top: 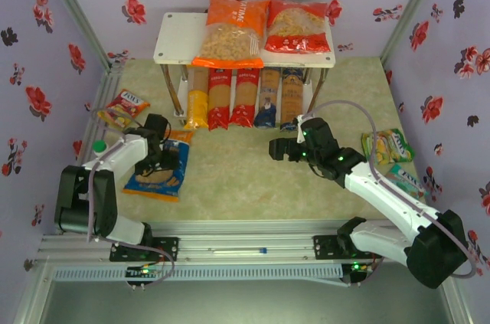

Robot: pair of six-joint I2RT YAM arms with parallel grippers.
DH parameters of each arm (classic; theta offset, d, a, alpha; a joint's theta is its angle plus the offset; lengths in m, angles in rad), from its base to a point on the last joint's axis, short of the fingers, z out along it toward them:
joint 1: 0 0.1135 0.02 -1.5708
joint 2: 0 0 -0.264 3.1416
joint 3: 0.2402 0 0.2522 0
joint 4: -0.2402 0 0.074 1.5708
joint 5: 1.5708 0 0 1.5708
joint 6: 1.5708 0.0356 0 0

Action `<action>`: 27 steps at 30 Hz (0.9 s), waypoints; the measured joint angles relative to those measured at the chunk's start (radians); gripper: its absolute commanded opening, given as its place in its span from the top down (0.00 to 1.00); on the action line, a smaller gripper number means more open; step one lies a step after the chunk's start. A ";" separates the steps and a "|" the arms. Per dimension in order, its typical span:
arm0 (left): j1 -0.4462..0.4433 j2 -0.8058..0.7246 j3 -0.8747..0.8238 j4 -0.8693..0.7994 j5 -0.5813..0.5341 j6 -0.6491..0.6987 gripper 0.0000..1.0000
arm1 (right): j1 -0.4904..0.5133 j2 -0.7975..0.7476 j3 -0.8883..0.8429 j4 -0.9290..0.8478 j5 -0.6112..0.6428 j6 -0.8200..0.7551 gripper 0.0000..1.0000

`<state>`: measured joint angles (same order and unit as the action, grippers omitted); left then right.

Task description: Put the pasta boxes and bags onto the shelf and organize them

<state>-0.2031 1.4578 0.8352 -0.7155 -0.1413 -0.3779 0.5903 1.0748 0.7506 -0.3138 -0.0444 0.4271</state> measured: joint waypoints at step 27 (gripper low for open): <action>0.007 -0.258 -0.066 0.049 0.106 -0.018 1.00 | -0.002 -0.002 0.000 -0.013 0.008 0.001 0.01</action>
<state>-0.1963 1.1999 0.7692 -0.6662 -0.0349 -0.3954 0.5888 1.0733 0.7509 -0.3264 -0.0360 0.4278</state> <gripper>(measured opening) 0.075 0.993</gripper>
